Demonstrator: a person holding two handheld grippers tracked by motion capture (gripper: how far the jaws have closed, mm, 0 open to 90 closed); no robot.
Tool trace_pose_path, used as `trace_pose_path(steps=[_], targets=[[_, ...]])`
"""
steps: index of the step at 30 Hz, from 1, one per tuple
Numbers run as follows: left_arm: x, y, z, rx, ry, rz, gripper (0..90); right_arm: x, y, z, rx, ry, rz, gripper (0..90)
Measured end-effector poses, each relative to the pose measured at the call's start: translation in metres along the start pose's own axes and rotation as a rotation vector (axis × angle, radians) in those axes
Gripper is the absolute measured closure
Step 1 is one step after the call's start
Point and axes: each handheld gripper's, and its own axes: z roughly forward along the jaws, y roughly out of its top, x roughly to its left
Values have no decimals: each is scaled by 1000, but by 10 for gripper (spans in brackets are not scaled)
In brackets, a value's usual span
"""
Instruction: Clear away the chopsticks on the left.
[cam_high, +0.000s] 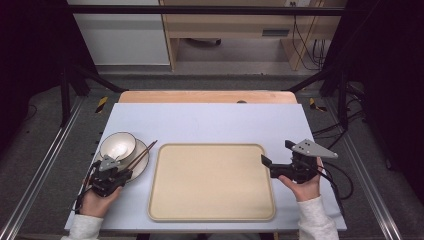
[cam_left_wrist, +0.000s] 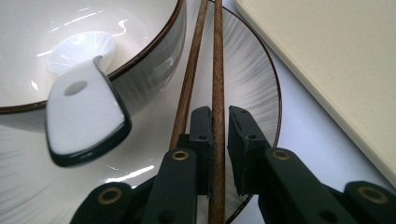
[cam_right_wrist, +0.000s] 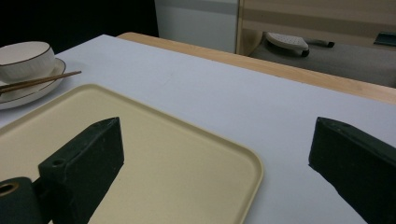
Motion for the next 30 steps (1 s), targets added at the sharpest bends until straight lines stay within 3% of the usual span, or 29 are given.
trace_pose_path(steps=[5, 7, 16, 30], targets=[[0, 1, 0, -2, -2, -22, 834, -1, 0, -1, -7, 1, 3, 37], [-1, 2, 0, 13, -4, -9, 837, -1, 0, -2, -5, -1, 4, 36], [-8, 5, -6, -6, 0, -3, 839, -2, 1, -3, -9, 0, 5, 36], [-30, 11, -24, -122, -2, -78, 838, -3, 2, -7, -22, -23, 14, 35]])
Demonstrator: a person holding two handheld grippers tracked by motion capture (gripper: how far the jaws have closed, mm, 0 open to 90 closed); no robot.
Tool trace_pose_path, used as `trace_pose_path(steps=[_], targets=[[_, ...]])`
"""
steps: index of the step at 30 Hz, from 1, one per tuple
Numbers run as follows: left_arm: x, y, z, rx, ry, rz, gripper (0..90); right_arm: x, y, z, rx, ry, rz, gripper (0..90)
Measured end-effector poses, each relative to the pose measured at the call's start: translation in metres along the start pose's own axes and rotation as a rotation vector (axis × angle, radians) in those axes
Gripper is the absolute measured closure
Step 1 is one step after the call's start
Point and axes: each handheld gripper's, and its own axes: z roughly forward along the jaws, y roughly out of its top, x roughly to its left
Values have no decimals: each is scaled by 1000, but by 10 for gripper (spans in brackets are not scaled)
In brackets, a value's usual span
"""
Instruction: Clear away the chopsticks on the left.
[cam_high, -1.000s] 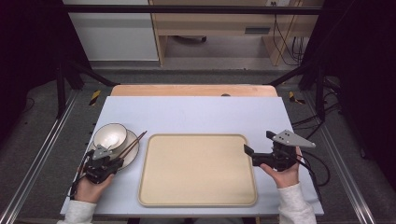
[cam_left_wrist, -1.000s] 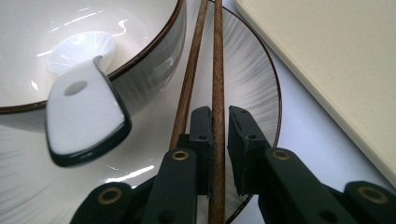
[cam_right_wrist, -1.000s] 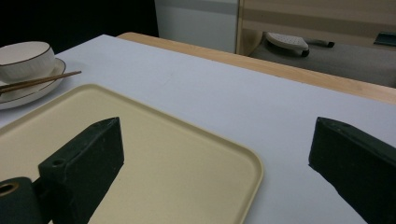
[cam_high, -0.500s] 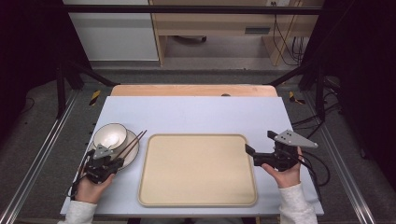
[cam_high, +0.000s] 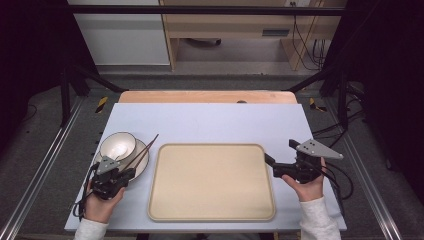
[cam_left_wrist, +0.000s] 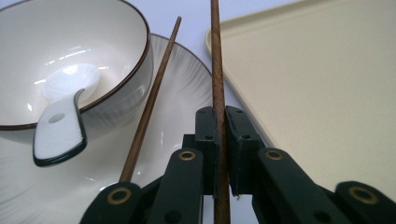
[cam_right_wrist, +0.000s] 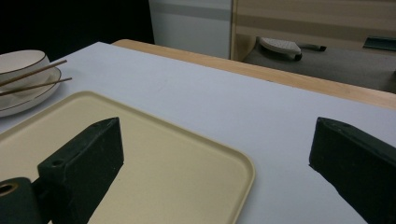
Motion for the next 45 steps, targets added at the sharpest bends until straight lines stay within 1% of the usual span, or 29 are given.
trace_pose_path(steps=[1, 2, 3, 4, 5, 7, 8, 14, 17, 20, 22, 24, 25, 26, 27, 28, 29, 30, 31, 32, 33, 36, 39, 42, 43, 45], targets=[[-4, 1, -1, -18, 8, -5, 838, 0, 0, 0, 1, -3, 0, 35], [-4, 1, -1, -18, 8, -5, 838, 0, 0, 0, 1, -3, 0, 35], [-9, 1, -2, -35, 12, -12, 838, 0, 0, 0, 3, -6, 0, 35], [-9, 1, -2, -35, 12, -12, 838, 0, 0, 0, 3, -6, 0, 35], [-14, 1, -3, -55, 18, -17, 838, 0, 0, 0, 6, -3, -5, 35], [-19, 1, -4, -71, 23, -27, 838, 0, 0, 1, 7, -5, -4, 34], [-20, 1, -4, -75, 27, -26, 838, 0, 0, 0, 6, -3, -3, 35], [-34, 2, -6, -107, 51, -68, 838, -1, 0, -1, -2, -7, -2, 35], [-41, 2, -6, -119, 66, -86, 838, 0, 1, -2, -6, -12, 5, 34], [-44, 2, -6, -119, 72, -97, 838, 0, 1, -3, -10, -13, 2, 34], [-49, 3, -6, -126, 77, -130, 838, 1, 2, -4, -16, -12, 1, 32], [-50, 3, -6, -128, 81, -136, 838, 1, 2, -4, -17, -11, 2, 31], [-53, 5, -7, -137, 81, -150, 839, 1, 3, -5, -18, -9, 2, 31], [-53, 5, -7, -137, 81, -150, 838, 1, 3, -5, -18, -9, 2, 31], [-56, 6, -8, -146, 83, -164, 838, 1, 3, -4, -19, -9, 1, 31], [-56, 6, -8, -146, 83, -164, 838, 1, 3, -4, -19, -9, 1, 31], [-61, 8, -9, -154, 88, -166, 839, 2, 3, -4, -17, -6, 0, 31], [-61, 8, -9, -154, 88, -166, 838, 2, 3, -4, -18, -4, -1, 31], [-65, 9, -10, -163, 97, -170, 838, 3, 3, -4, -17, -3, -3, 31], [-65, 9, -10, -163, 97, -170, 838, 3, 4, -4, -19, -3, -6, 31], [-69, 10, -11, -174, 99, -180, 838, 4, 4, -4, -19, 0, -7, 31], [-72, 11, -11, -183, 104, -188, 838, 4, 4, -5, -23, 0, -4, 32], [-77, 7, -7, -191, 112, -207, 838, 4, 4, -5, -23, 0, -5, 32], [-80, 5, -3, -191, 113, -217, 838, 4, 4, -4, -20, 3, -12, 32], [-83, 1, 0, -198, 115, -232, 839, 5, 4, -3, -16, 3, -5, 32], [-86, -3, 3, -203, 122, -238, 838, 5, 3, -2, -14, 2, -10, 32]])
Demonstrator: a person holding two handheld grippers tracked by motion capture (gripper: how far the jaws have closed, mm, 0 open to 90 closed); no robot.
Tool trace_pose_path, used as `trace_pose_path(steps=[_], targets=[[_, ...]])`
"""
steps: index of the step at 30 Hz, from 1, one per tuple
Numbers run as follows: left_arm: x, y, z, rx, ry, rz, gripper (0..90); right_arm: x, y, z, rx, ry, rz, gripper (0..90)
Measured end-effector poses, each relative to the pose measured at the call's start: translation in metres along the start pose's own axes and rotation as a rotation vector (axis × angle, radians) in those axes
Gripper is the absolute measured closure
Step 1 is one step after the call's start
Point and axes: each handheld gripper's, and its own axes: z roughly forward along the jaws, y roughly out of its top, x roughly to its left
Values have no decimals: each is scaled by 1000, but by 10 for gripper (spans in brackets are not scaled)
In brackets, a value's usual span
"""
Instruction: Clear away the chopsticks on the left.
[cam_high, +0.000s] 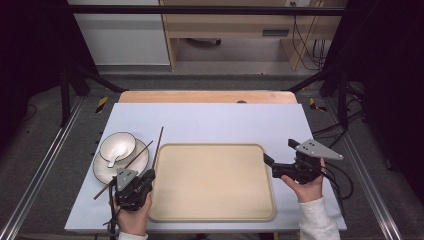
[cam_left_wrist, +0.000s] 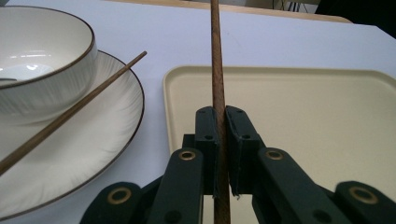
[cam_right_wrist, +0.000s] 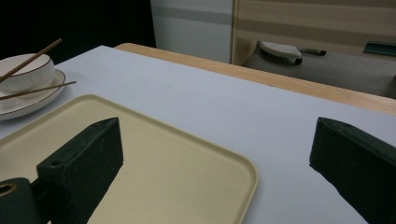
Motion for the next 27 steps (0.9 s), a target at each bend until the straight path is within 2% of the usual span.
trace_pose_path(steps=[4, 8, 16, 27], targets=[[-4, -10, 7, 10, -2, -18, 838, 1, 0, 1, 6, 6, 0, 31], [-10, -17, 12, 12, 8, -17, 838, 1, -1, 2, 8, 3, -3, 31], [-12, -29, 23, 46, 32, -24, 839, 2, -2, 4, 16, 6, -3, 30], [-13, -35, 29, 89, 57, -25, 838, 2, -3, 7, 25, 6, -11, 29]])
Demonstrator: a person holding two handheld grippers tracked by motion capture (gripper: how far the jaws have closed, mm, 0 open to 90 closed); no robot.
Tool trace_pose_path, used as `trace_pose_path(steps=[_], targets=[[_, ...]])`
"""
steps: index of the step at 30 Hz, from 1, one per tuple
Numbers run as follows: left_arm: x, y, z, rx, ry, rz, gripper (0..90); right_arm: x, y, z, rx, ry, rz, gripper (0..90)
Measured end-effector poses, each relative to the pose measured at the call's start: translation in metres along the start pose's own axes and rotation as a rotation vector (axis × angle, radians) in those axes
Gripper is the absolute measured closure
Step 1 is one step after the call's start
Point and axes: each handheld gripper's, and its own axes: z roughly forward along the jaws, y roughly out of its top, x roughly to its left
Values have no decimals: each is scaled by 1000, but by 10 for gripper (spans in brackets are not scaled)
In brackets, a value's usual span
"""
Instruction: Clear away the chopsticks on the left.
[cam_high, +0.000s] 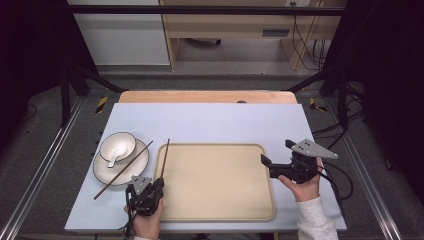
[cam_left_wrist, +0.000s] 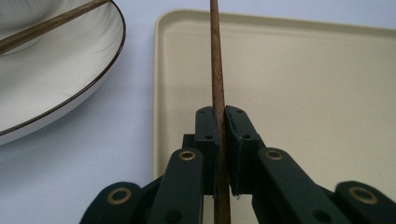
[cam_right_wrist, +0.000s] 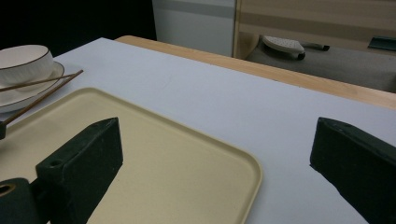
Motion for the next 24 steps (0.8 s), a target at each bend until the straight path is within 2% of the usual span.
trace_pose_path(steps=[24], targets=[[-2, 4, 13, 110, 28, 17, 837, 1, -1, 2, 12, 0, 0, 29]])
